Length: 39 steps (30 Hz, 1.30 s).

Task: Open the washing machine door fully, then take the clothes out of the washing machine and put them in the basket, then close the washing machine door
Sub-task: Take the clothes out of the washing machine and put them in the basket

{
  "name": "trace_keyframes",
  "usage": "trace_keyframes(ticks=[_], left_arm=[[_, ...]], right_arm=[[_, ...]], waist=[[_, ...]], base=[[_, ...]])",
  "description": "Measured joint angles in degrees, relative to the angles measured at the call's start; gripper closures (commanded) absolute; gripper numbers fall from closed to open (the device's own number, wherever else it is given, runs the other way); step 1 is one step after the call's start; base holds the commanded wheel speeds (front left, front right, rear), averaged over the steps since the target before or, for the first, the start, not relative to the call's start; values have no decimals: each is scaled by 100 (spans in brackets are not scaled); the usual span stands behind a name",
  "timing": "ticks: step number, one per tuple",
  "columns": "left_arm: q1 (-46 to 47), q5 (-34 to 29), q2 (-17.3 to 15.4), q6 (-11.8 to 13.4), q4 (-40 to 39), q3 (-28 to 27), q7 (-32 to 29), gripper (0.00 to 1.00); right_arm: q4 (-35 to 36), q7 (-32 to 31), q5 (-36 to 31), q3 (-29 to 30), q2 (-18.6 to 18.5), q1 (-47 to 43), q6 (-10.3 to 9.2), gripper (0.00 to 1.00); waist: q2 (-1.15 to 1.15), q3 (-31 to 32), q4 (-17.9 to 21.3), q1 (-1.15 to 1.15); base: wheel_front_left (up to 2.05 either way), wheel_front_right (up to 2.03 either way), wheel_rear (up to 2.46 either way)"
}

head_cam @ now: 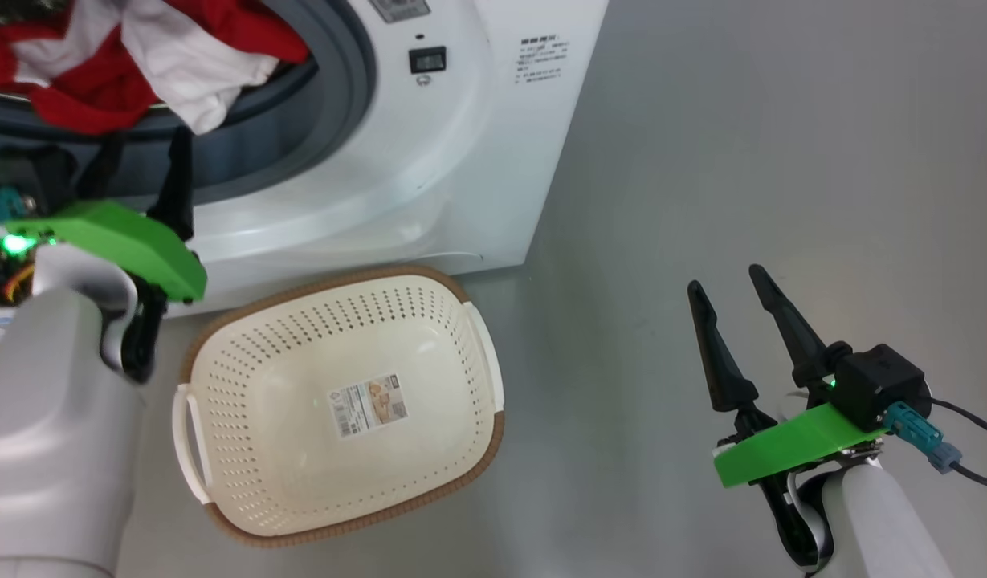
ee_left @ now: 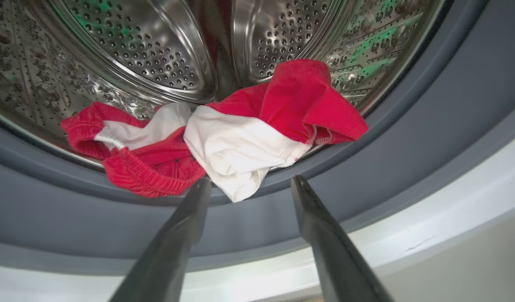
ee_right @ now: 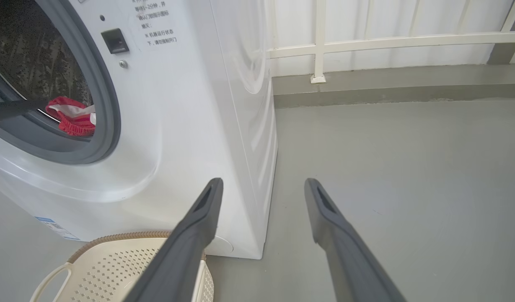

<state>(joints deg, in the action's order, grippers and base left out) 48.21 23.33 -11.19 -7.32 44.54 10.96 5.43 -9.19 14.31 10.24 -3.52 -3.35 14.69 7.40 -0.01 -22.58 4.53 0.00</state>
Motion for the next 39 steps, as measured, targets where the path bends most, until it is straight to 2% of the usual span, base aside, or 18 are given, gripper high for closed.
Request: trace_keyframes(ticks=[10, 20, 28, 39], left_arm=[[1312, 145, -48, 0, 1298, 230, -280, 0], [2008, 162, -349, 0, 2256, 328, -343, 0], [2313, 278, -583, 0, 2582, 449, -330, 0], [2429, 688, -571, 0, 2533, 781, -232, 0]], right_arm=[[81, 1, 116, -134, 3, 332, 0, 0], [127, 1, 309, -294, 4, 443, 0, 0], [179, 1, 378, -347, 7, 450, 0, 0], [211, 1, 404, -413, 9, 532, 0, 0]], waist=[[0, -495, 221, 0], [0, -752, 532, 0], [0, -948, 725, 0], [0, -1061, 828, 0]], base=[[0, 0, 0], [0, 0, 0], [0, 0, 0], [0, 0, 0]])
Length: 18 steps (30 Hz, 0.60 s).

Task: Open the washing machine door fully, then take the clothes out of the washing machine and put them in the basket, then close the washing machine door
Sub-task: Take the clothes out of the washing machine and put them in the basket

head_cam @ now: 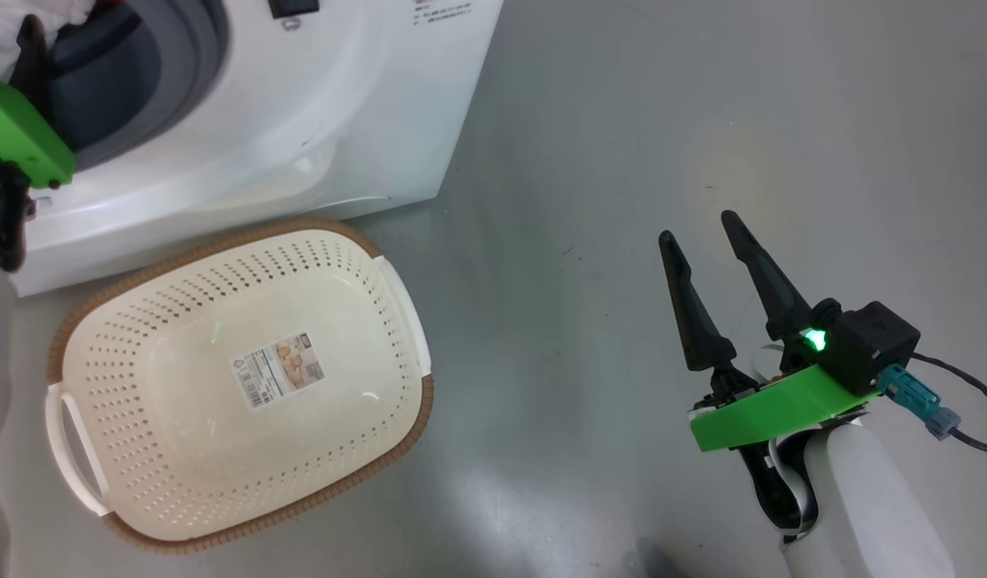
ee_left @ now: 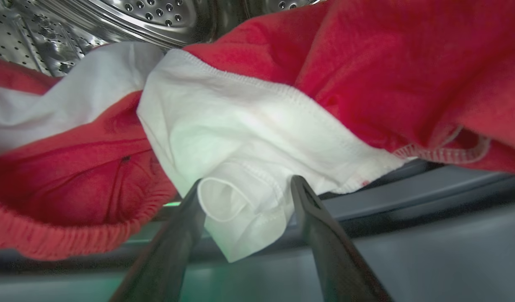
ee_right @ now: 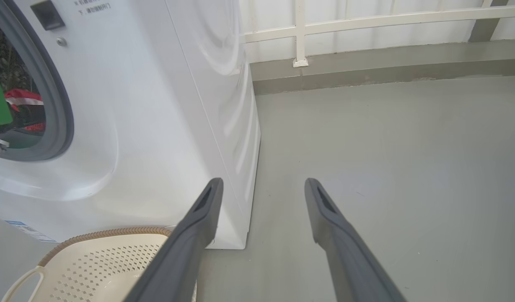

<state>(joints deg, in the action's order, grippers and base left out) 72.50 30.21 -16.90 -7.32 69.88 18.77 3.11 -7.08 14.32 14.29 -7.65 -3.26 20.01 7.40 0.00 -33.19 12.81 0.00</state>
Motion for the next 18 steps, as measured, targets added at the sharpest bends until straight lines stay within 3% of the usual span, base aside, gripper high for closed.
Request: trace_keyframes(ticks=[2, 3, 4, 7, 18], left_arm=[[0, 89, -18, 0, -22, 80, 0, 0], [-1, 134, -25, 0, -38, 115, 2, 15], [-2, 177, -31, 0, -60, 152, 8, 56], [-3, 294, -64, 0, -122, 259, 67, 100], [-298, 856, -59, 0, -342, 620, 747, 100]], right_arm=[[0, 0, 3, -20, 0, 0, 0, 0], [0, 0, 3, -29, 0, 1, 0, 0], [0, 0, 3, -34, 0, 1, 0, 0], [-2, 0, 34, -35, 1, 18, 0, 0], [-45, 0, 38, 93, 2, 48, 0, 0]], waist=[[0, -3, 17, 0], [0, -3, 26, 0], [0, -1, 35, 0], [0, 12, 58, 0], [0, 216, -113, 0]], base=[[0, 0, 0], [0, 0, 0], [0, 0, 0], [0, 0, 0], [0, 0, 0]])
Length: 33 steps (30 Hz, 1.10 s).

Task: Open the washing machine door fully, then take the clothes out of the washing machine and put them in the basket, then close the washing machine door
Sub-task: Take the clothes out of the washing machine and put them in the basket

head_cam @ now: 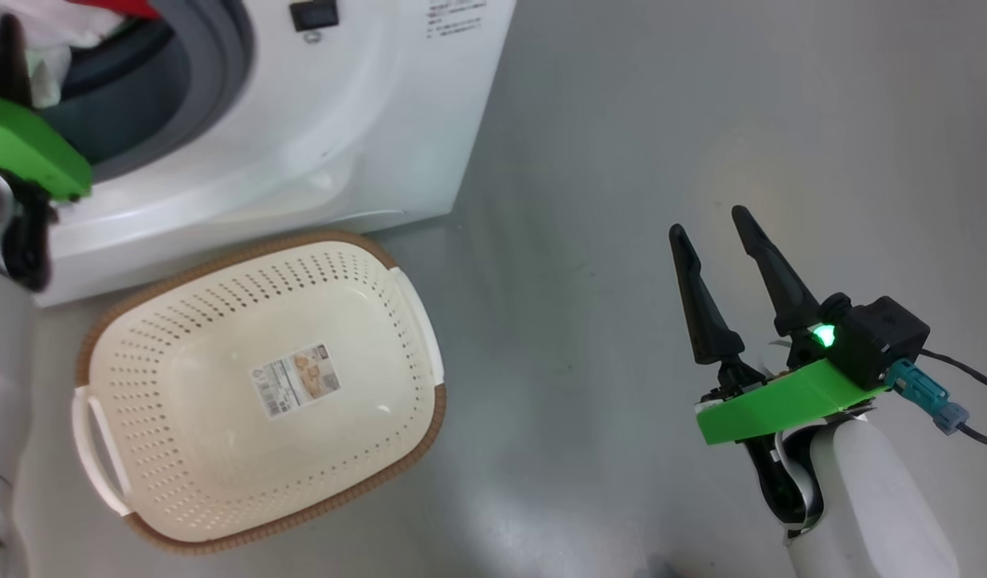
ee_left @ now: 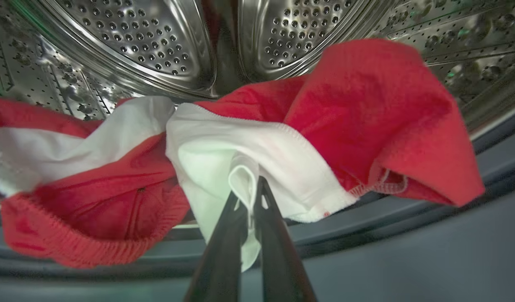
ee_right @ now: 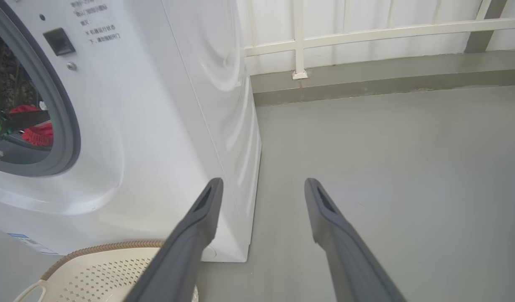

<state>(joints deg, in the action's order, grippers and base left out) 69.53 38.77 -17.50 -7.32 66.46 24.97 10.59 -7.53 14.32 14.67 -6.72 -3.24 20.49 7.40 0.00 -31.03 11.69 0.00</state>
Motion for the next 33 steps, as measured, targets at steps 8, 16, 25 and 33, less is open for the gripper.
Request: trace_keyframes(ticks=[8, 16, 25, 33], left_arm=[[-889, 478, 27, 0, -589, 124, 370, 100], [-1837, 272, 13, 0, -1869, -632, 382, 100], [-3210, -550, 296, 0, -3300, -1480, 388, 100], [-4198, -1028, 493, 0, -4463, -1926, 388, 100]], right_arm=[[-110, 0, -87, 35, 0, -54, 0, 0], [-210, 0, -204, 170, 0, -245, 0, 0], [-278, 0, -270, 272, 1, -581, 0, 0], [-311, 0, -346, 347, 2, -792, 0, 0]], waist=[[0, 393, -210, 0], [0, 806, -481, 0], [0, 1296, -661, 0], [0, 1601, -744, 0]], base=[[0, 0, 0], [0, 0, 0], [0, 0, 0], [0, 0, 0]])
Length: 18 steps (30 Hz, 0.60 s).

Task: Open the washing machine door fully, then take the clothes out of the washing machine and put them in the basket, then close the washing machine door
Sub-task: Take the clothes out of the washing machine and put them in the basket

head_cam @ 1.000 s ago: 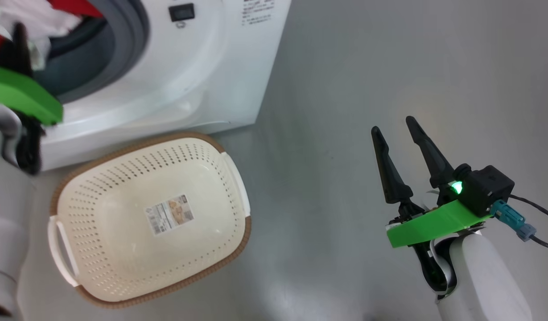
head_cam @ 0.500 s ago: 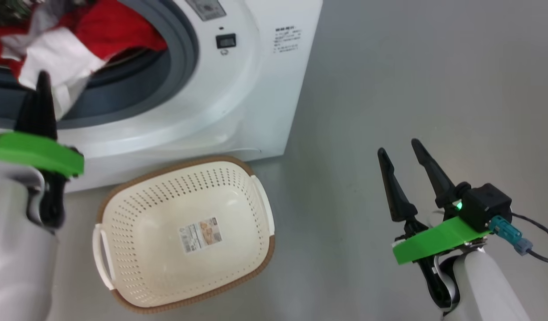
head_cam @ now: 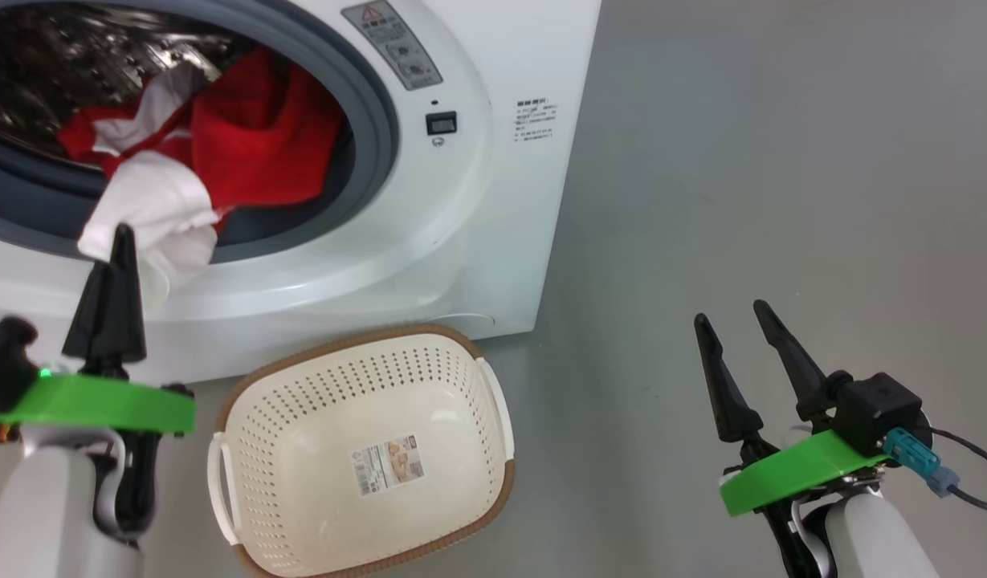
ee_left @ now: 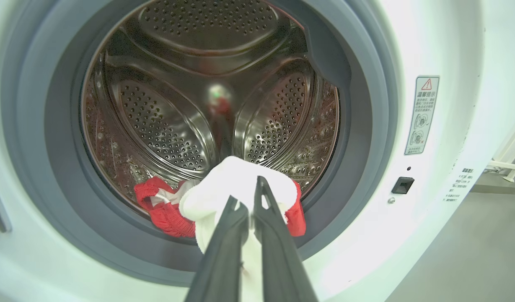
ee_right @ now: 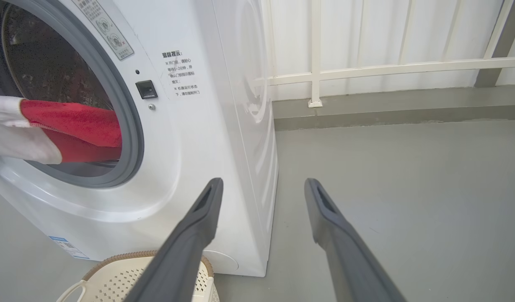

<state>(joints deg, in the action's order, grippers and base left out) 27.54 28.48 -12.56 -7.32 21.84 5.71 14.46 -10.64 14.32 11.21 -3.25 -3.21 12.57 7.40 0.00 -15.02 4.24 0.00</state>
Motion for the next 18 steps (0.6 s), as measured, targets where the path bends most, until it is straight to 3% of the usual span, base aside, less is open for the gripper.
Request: trace_keyframes(ticks=[18], left_arm=[[-1836, -626, 435, 0, -2862, -628, 1, 100]], right_arm=[[12, 0, -55, 134, -7, -314, 0, 0]], waist=[[0, 380, -194, 0]], base=[[0, 0, 0]])
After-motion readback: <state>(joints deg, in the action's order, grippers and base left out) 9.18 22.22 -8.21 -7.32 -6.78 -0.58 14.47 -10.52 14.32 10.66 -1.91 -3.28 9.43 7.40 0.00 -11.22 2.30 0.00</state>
